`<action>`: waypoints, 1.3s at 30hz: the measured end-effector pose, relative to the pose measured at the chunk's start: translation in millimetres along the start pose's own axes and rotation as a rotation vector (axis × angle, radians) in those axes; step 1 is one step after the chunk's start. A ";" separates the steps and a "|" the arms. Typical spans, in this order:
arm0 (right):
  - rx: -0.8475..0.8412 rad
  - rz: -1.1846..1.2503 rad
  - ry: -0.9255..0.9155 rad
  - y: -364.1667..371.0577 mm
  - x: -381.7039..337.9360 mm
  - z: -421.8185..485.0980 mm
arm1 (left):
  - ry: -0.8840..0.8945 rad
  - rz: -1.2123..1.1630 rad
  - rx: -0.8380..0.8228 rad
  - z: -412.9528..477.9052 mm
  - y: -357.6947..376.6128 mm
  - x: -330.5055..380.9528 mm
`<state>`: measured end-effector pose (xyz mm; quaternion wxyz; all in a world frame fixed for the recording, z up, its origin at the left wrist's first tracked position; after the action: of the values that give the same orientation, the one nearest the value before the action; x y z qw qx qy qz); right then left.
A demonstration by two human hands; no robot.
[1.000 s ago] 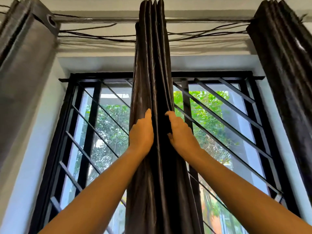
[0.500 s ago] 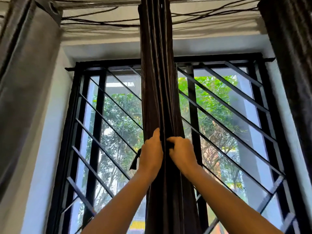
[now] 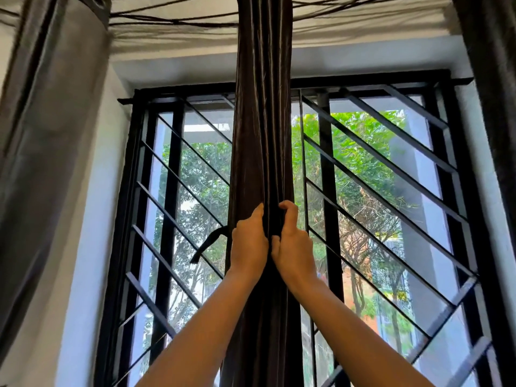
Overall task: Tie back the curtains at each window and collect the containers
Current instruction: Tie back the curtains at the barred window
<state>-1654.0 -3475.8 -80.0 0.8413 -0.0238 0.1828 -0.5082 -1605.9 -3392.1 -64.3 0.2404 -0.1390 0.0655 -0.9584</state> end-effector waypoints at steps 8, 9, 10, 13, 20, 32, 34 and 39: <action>-0.065 -0.014 0.049 -4.2 6.6 3.4 | -0.047 0.007 -0.097 2.4 15.8 -18.9; -0.050 0.014 0.075 -4.9 9.6 3.5 | -0.046 0.001 -0.098 3.6 17.2 -19.9; -0.036 0.041 0.099 -5.3 12.3 4.2 | -0.037 -0.006 -0.097 5.2 17.3 -19.1; -0.013 0.073 0.126 -6.5 16.6 5.1 | -0.002 -0.034 -0.100 9.7 17.9 -13.0; 0.024 0.042 0.121 -8.2 18.0 -1.0 | 0.034 -0.124 -0.098 8.6 12.9 1.1; -0.007 0.023 0.103 -8.8 37.4 -1.2 | 0.006 -0.145 -0.164 2.7 16.2 4.8; 0.002 -0.010 0.096 -9.1 39.7 -3.9 | -0.004 -0.099 -0.139 2.2 16.0 6.1; -0.004 -0.082 0.101 -2.7 42.5 -4.3 | -0.002 -0.019 -0.121 4.3 23.7 8.8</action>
<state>-1640.0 -3513.2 -95.4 0.8095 -0.0071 0.2249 -0.5423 -1601.6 -3417.4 -62.7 0.2225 -0.1547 0.1218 -0.9548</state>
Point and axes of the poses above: each hand's wrist, its own z-axis towards the middle knuckle, its own y-axis out of the palm, x = y × z, the point moved 8 cm from there along z, towards the middle knuckle, and after that the axes turned 5 degrees about z, right-handed, at the moved point
